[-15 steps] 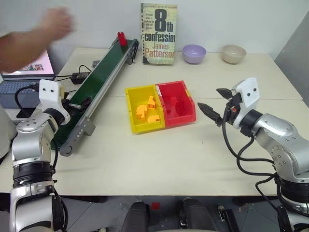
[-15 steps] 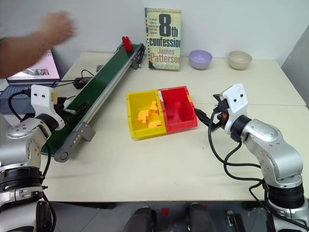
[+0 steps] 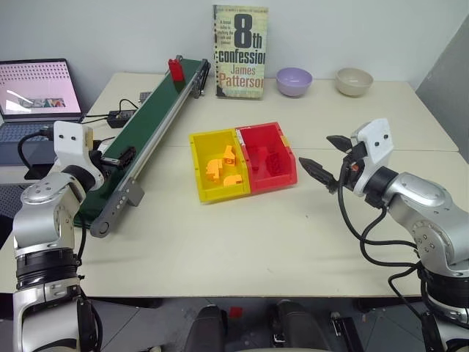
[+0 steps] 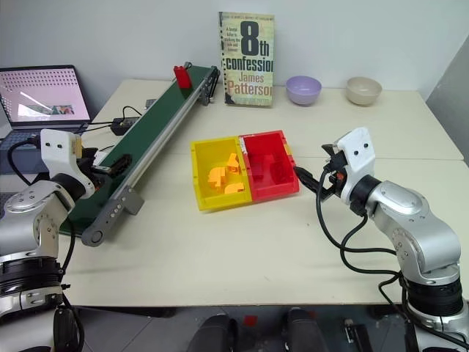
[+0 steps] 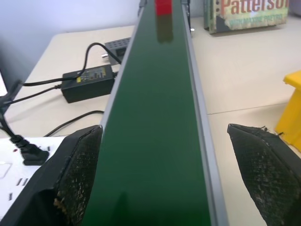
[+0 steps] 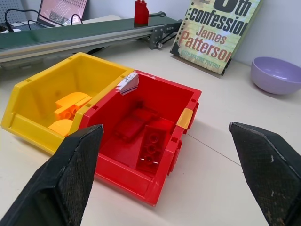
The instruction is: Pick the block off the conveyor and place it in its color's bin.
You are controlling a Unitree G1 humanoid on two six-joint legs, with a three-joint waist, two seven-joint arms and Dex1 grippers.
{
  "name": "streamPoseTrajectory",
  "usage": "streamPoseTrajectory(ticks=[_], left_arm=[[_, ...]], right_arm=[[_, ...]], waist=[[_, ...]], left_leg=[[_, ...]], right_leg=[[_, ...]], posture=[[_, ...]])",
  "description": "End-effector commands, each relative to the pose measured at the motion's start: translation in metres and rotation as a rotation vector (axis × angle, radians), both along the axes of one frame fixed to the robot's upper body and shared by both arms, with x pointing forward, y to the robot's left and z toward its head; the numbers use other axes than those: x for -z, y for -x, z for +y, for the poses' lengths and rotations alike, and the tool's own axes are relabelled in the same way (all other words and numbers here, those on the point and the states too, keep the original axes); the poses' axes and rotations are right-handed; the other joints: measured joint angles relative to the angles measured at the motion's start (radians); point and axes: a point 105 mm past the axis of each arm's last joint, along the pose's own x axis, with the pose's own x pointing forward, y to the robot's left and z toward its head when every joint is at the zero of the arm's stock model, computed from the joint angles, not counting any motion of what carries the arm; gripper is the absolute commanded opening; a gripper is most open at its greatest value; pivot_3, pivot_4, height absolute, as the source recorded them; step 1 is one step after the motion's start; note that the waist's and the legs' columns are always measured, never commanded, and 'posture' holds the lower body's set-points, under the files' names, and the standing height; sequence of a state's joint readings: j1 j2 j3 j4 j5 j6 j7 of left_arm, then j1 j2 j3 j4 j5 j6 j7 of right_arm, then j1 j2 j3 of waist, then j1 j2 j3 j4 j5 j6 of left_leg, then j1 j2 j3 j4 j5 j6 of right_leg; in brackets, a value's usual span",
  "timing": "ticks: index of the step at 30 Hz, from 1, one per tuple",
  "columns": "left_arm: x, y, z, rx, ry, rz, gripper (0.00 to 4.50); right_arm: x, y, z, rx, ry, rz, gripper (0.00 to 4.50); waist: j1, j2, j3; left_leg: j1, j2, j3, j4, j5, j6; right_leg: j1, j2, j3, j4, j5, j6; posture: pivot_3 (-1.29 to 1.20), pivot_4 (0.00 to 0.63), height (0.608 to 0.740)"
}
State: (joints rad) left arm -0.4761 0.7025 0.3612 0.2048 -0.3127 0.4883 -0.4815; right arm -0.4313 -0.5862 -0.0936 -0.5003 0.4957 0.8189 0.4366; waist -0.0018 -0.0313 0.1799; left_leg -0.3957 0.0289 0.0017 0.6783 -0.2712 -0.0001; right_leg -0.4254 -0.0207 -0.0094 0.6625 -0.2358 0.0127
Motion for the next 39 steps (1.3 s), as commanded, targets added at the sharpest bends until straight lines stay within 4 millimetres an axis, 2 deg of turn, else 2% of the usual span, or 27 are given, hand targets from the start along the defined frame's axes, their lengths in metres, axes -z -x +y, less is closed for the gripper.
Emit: streamPoseTrajectory(ticks=[1, 8, 16, 19, 29, 39], left_arm=[[-0.014, 0.005, 0.001, -0.015, 0.010, -0.071, 4.44], [-0.016, 0.001, -0.006, 0.011, 0.024, -0.079, 4.44], [-0.019, -0.004, -0.011, 0.026, 0.037, -0.088, 4.44], [-0.020, -0.005, -0.005, -0.001, 0.021, -0.087, 4.44], [-0.016, -0.005, -0.009, 0.010, 0.026, -0.083, 4.44], [-0.011, -0.006, -0.004, -0.031, 0.037, -0.074, 4.44]], right_arm=[[-0.020, 0.005, 0.007, -0.067, -0.032, -0.058, 4.50], [-0.042, 0.023, 0.038, -0.320, -0.107, -0.065, 4.50], [-0.048, 0.033, 0.059, -0.448, -0.103, -0.066, 4.50], [-0.046, 0.033, 0.061, -0.448, -0.105, -0.064, 4.50], [-0.042, 0.038, 0.064, -0.469, -0.113, -0.049, 4.50], [-0.040, 0.048, 0.070, -0.542, -0.113, -0.018, 4.50]], waist=[[0.000, 0.000, 0.000], [0.000, 0.000, 0.000], [0.000, 0.000, 0.000], [0.000, 0.000, 0.000], [0.000, 0.000, 0.000], [0.000, 0.000, 0.000]], left_leg=[[0.000, 0.000, 0.000, 0.000, 0.000, 0.000], [0.000, 0.000, 0.000, 0.000, 0.000, 0.000], [0.000, 0.000, 0.000, 0.000, 0.000, 0.000], [0.000, 0.000, -0.001, 0.000, 0.000, 0.000], [0.000, 0.000, -0.001, 0.000, 0.000, 0.000], [0.000, 0.000, -0.001, 0.000, 0.000, 0.000]], right_leg=[[0.000, 0.000, 0.000, 0.000, 0.000, 0.000], [0.000, 0.000, 0.000, 0.000, 0.000, 0.000], [0.000, -0.001, 0.000, 0.000, 0.000, 0.000], [0.000, -0.001, 0.000, 0.000, 0.000, 0.000], [0.000, -0.001, 0.000, 0.000, 0.000, 0.000], [0.000, -0.001, 0.000, 0.000, 0.000, 0.000]], posture=[[0.00, 0.150, 0.740], [0.00, 0.150, 0.740], [0.00, 0.150, 0.740], [0.00, 0.150, 0.740], [0.00, 0.150, 0.740], [0.00, 0.150, 0.740]])
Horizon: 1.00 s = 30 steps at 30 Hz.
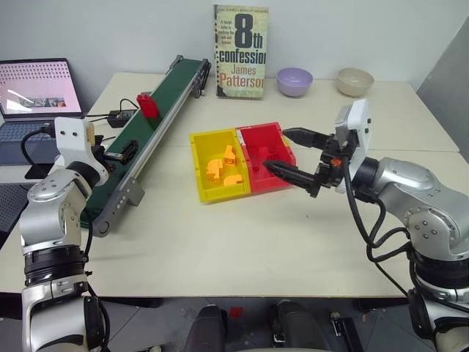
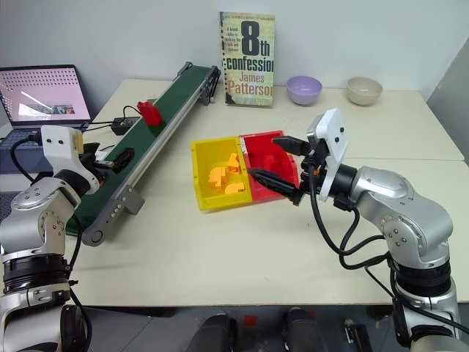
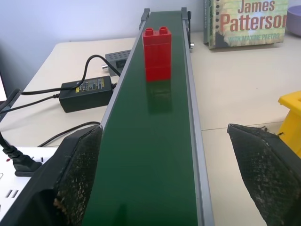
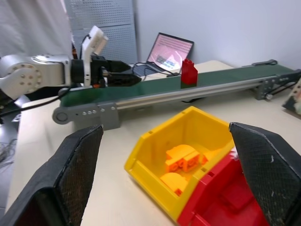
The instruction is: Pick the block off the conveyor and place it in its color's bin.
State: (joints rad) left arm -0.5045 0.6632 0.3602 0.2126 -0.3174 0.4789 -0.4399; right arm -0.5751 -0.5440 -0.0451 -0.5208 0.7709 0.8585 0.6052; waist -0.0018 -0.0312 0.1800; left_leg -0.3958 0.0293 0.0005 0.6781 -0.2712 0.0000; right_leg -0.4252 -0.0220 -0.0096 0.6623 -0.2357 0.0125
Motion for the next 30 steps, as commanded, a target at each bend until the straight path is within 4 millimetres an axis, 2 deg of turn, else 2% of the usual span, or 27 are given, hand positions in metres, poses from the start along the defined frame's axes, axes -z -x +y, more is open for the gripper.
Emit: streamPoseTrajectory(ticks=[1, 27, 30], left_arm=[[-0.009, 0.000, 0.003, -0.018, 0.003, -0.044, 4.44], [0.007, -0.003, 0.009, -0.041, 0.012, 0.002, 4.44], [0.011, -0.002, 0.013, -0.055, 0.013, 0.015, 4.00]], right_arm=[[-0.008, 0.012, 0.007, -0.064, -0.001, -0.037, 4.50], [-0.005, 0.023, 0.011, -0.141, 0.045, -0.012, 4.50], [-0.005, 0.023, 0.011, -0.141, 0.046, -0.011, 4.50]], waist=[[0.000, 0.000, 0.000], [0.000, 0.000, 0.000], [0.000, 0.000, 0.000]], left_leg=[[0.000, 0.000, 0.000, 0.000, 0.000, 0.000], [0.000, 0.000, 0.000, 0.000, 0.000, 0.000], [0.000, 0.000, 0.000, 0.000, 0.000, 0.000]], right_leg=[[0.000, 0.000, 0.000, 0.000, 0.000, 0.000], [0.000, 0.000, 0.000, 0.000, 0.000, 0.000], [0.000, 0.000, 0.000, 0.000, 0.000, 0.000]], posture=[[0.00, 0.150, 0.740], [0.00, 0.150, 0.740], [0.00, 0.150, 0.740]])
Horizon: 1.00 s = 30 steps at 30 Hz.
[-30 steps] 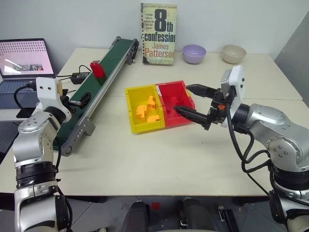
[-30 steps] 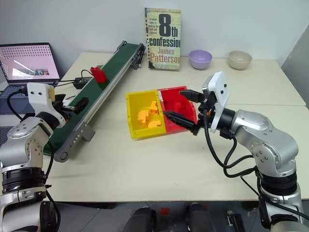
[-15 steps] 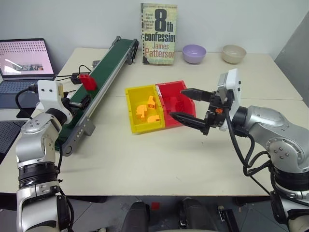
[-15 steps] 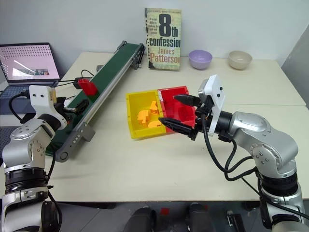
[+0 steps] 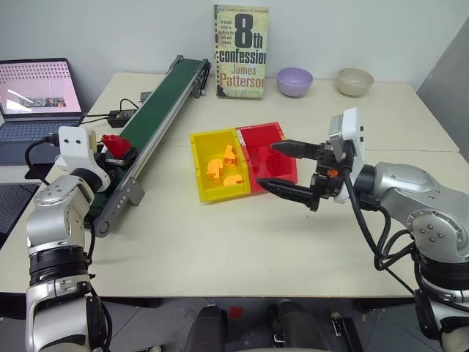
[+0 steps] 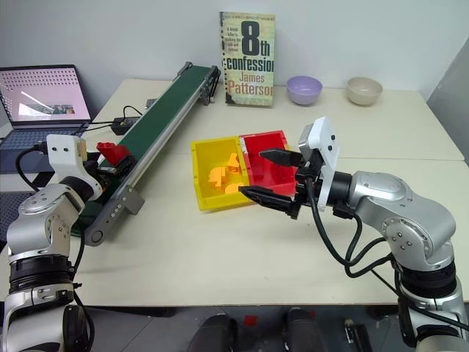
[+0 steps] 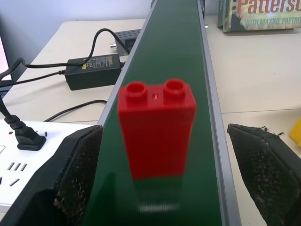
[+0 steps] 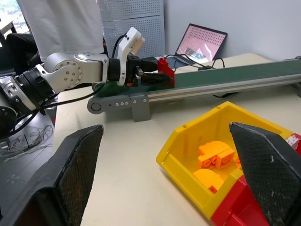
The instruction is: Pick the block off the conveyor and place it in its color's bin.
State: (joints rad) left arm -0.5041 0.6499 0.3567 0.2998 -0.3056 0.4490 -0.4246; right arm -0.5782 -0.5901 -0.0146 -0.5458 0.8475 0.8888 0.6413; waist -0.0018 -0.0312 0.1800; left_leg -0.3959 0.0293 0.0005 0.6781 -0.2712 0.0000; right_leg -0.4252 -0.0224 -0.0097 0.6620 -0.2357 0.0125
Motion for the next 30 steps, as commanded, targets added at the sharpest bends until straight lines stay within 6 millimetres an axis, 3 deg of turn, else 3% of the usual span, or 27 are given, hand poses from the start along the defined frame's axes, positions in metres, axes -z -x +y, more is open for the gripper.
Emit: streamPoseTrajectory(ticks=[1, 6, 12, 19, 24, 27, 30], left_arm=[[-0.009, 0.002, 0.004, -0.017, -0.018, -0.031, 3.76], [-0.007, 0.011, 0.015, -0.063, -0.025, -0.013, 2.95], [-0.012, 0.019, 0.019, -0.081, -0.023, -0.018, 1.56], [-0.032, 0.016, 0.015, -0.067, -0.022, -0.058, 1.52], [-0.049, -0.002, -0.028, 0.131, -0.015, -0.067, 1.52], [-0.062, -0.021, -0.101, 0.437, -0.066, -0.069, 1.52], [-0.065, -0.029, -0.140, 0.611, -0.107, -0.056, 1.52]], right_arm=[[-0.011, 0.008, 0.003, -0.037, -0.002, -0.049, 4.50], [-0.011, 0.007, 0.001, -0.032, 0.000, -0.048, 4.50], [-0.011, 0.005, 0.000, -0.022, -0.006, -0.045, 4.50], [-0.009, 0.003, -0.004, 0.015, -0.010, -0.044, 4.50], [-0.005, -0.005, -0.013, 0.131, 0.022, -0.072, 4.50], [0.003, -0.013, -0.034, 0.327, 0.086, -0.106, 4.50], [0.010, -0.013, -0.042, 0.405, 0.111, -0.106, 4.50]], waist=[[0.000, 0.000, 0.000], [0.000, 0.000, 0.000], [0.000, 0.000, 0.000], [0.001, 0.000, 0.000], [0.003, 0.000, 0.000], [0.012, 0.000, 0.000], [0.024, -0.001, 0.000]], left_leg=[[0.000, 0.000, 0.000, 0.000, 0.000, 0.000], [0.000, 0.000, 0.000, 0.000, 0.000, 0.000], [0.000, 0.001, -0.001, 0.000, 0.000, 0.000], [0.000, 0.000, 0.000, 0.000, 0.000, 0.000], [-0.001, 0.000, 0.000, 0.000, 0.000, 0.000], [-0.001, -0.001, 0.000, 0.000, 0.000, 0.000], [-0.003, -0.003, 0.002, 0.001, 0.000, 0.000]], right_leg=[[0.000, 0.000, 0.000, 0.000, 0.000, 0.000], [0.000, 0.000, 0.000, 0.000, 0.000, 0.000], [0.000, -0.001, 0.000, 0.000, 0.000, 0.000], [0.000, -0.001, 0.000, -0.001, 0.000, 0.000], [0.000, -0.001, -0.001, -0.001, 0.000, 0.000], [0.000, 0.000, -0.001, -0.001, 0.000, 0.000], [0.001, 0.000, -0.003, -0.003, 0.000, 0.000]], posture=[[0.00, 0.150, 0.740], [0.00, 0.150, 0.740], [0.00, 0.150, 0.740], [0.00, 0.150, 0.740], [0.00, 0.150, 0.740], [0.00, 0.150, 0.740], [0.00, 0.150, 0.740]])
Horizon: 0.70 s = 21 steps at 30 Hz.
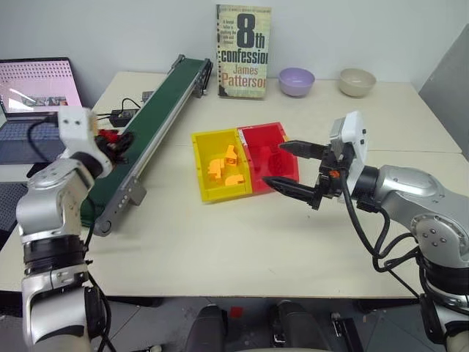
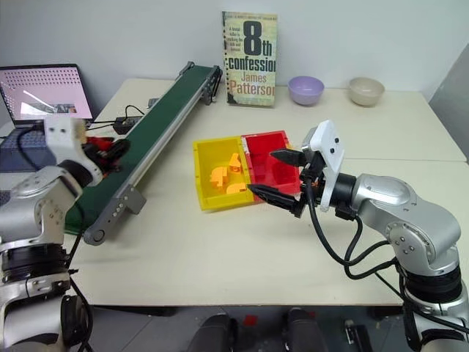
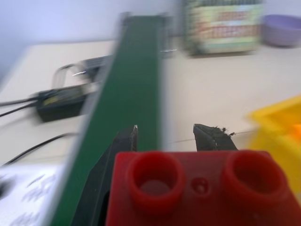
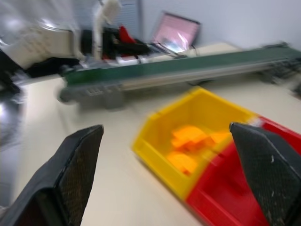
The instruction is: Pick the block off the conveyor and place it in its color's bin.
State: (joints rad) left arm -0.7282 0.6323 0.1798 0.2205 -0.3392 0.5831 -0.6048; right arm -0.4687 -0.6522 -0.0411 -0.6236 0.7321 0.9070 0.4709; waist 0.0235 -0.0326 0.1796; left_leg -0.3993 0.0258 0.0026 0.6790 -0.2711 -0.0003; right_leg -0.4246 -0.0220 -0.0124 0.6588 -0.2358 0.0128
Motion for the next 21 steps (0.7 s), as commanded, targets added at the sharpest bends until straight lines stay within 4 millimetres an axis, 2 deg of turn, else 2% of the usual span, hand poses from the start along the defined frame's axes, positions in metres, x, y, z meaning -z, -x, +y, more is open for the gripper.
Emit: streamPoseTrajectory(ticks=[1, 5, 10, 12, 19, 21], left_arm=[[-0.011, -0.008, -0.059, 0.271, -0.083, -0.025, 1.52], [-0.016, -0.019, -0.121, 0.481, -0.120, -0.050, 1.52], [-0.007, -0.020, -0.179, 0.667, -0.177, -0.064, 1.52], [-0.001, -0.023, -0.189, 0.689, -0.199, -0.065, 1.52], [0.007, -0.032, -0.207, 0.680, -0.213, -0.077, 1.52], [0.008, -0.036, -0.208, 0.658, -0.214, -0.074, 2.24]], right_arm=[[-0.006, 0.003, -0.014, 0.128, 0.029, -0.071, 4.50], [0.006, 0.005, -0.024, 0.217, 0.053, -0.049, 4.50], [0.013, 0.004, -0.037, 0.343, 0.054, -0.034, 4.50], [0.014, 0.005, -0.038, 0.361, 0.052, -0.033, 4.50], [0.011, 0.009, -0.044, 0.427, 0.025, -0.047, 4.50], [0.011, 0.012, -0.047, 0.446, 0.029, -0.053, 4.50]], waist=[[-0.001, 0.000, 0.000], [-0.007, 0.000, 0.000], [-0.017, 0.000, 0.000], [-0.018, 0.000, 0.000], [-0.026, 0.000, 0.000], [-0.024, 0.000, 0.000]], left_leg=[[0.001, 0.000, 0.001, 0.000, 0.000, 0.000], [0.000, -0.001, 0.002, 0.000, 0.000, 0.000], [0.000, 0.000, 0.004, -0.001, 0.000, 0.001], [0.000, 0.000, 0.004, -0.001, 0.000, 0.001], [0.000, 0.001, 0.002, -0.001, 0.000, 0.001], [-0.001, 0.001, 0.001, -0.001, 0.000, 0.001]], right_leg=[[-0.001, 0.000, 0.001, 0.000, 0.000, 0.000], [-0.001, 0.001, 0.001, -0.001, 0.000, 0.001], [-0.002, 0.004, 0.002, -0.002, 0.000, 0.001], [-0.001, 0.005, 0.001, -0.002, 0.000, 0.002], [-0.002, 0.009, 0.001, -0.001, -0.002, 0.004], [-0.002, 0.009, 0.001, -0.001, -0.002, 0.005]], posture=[[0.00, 0.150, 0.740], [0.00, 0.150, 0.740], [0.00, 0.150, 0.740], [0.00, 0.150, 0.740], [0.00, 0.150, 0.740], [0.00, 0.150, 0.740]])
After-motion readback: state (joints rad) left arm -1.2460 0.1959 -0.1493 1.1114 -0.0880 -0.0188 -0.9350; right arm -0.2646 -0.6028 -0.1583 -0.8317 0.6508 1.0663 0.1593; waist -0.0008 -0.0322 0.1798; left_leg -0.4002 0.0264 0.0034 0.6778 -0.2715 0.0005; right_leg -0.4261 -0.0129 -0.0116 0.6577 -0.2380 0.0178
